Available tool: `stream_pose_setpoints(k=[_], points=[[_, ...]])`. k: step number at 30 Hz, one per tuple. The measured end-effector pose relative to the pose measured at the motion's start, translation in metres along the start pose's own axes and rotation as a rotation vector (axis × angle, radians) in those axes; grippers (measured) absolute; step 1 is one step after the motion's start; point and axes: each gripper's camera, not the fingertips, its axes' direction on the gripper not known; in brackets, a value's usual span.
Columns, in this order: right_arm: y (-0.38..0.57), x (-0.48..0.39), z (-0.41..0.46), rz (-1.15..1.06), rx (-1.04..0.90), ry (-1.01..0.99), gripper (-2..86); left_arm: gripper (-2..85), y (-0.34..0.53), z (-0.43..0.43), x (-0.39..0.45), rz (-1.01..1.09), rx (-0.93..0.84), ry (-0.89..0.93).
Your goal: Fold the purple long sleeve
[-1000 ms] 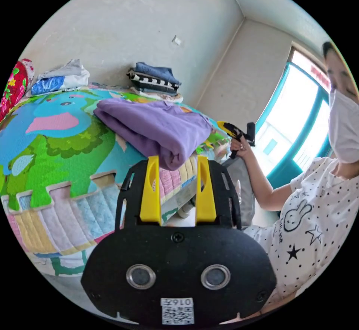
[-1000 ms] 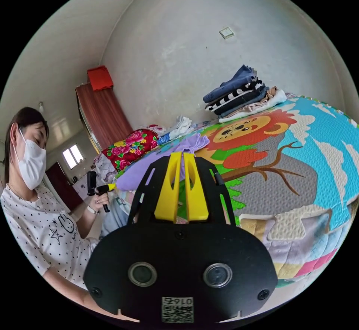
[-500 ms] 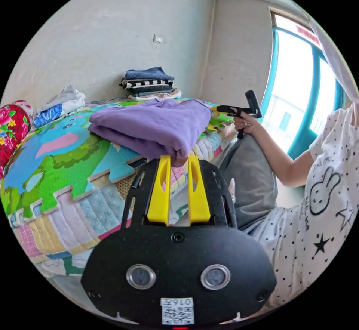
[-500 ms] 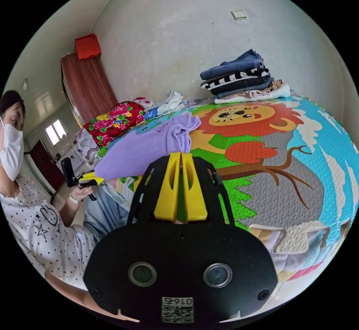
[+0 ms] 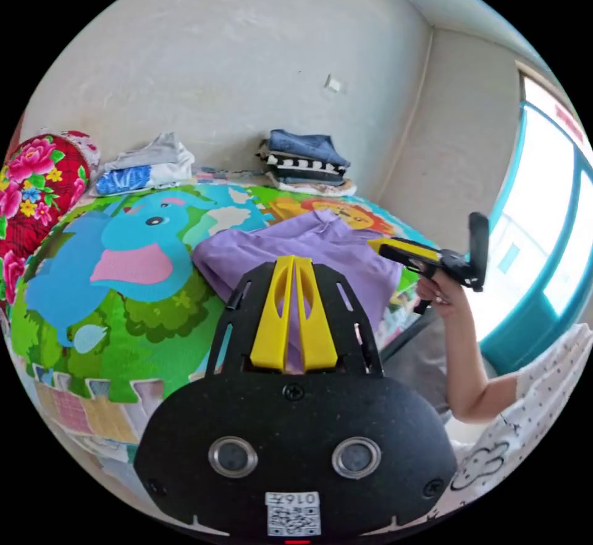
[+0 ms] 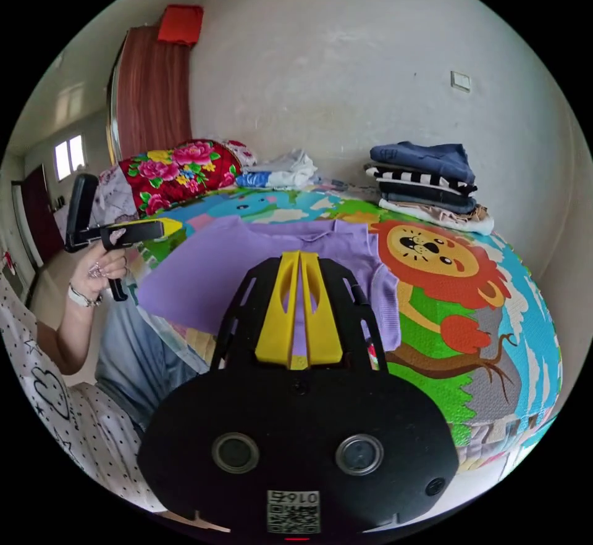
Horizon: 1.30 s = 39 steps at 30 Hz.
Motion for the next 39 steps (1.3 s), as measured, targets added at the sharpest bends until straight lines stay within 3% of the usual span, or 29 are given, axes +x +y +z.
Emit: stream_pose_setpoints(k=[4, 7, 13, 16, 19, 23, 30, 35, 39], points=[[-0.033, -0.017, 0.042, -0.026, -0.191, 0.102, -0.4, -1.0, 0.003, 0.026, 0.005, 0.079, -0.072, -0.127], [-0.044, -0.018, 0.052, -0.025, -0.186, 0.092, -0.4, -1.0, 0.012, 0.036, 0.003, 0.120, -0.079, -0.216], [-0.083, -0.018, 0.038, -0.025, -0.197, 0.050, -0.5, -1.0, 0.008, 0.020, -0.017, -0.039, -0.043, -0.084], [-0.105, -0.023, 0.004, -0.029, -0.062, 0.210, -0.4, -1.0, 0.003, -0.010, 0.000, -0.005, 0.082, -0.035], [-0.138, -0.006, 0.015, 0.035, -0.202, 0.125, -0.4, -1.0, -0.010, -0.003, 0.030, 0.122, -0.013, 0.166], [-0.169, 0.007, 0.029, 0.091, -0.346, 0.072, -0.4, -1.0, -0.005, 0.032, 0.060, 0.251, -0.173, 0.012], [-0.186, 0.006, 0.014, 0.112, -0.307, 0.052, -0.4, -1.0, 0.015, 0.029, 0.044, 0.191, -0.073, 0.098], [-0.200, -0.047, -0.035, -0.073, -0.244, 0.291, -0.4, -1.0, 0.036, -0.024, 0.054, 0.183, 0.044, 0.084], [-0.197, -0.081, -0.066, -0.154, -0.193, 0.226, -0.4, -1.0, 0.053, -0.035, 0.067, 0.237, 0.018, 0.189]])
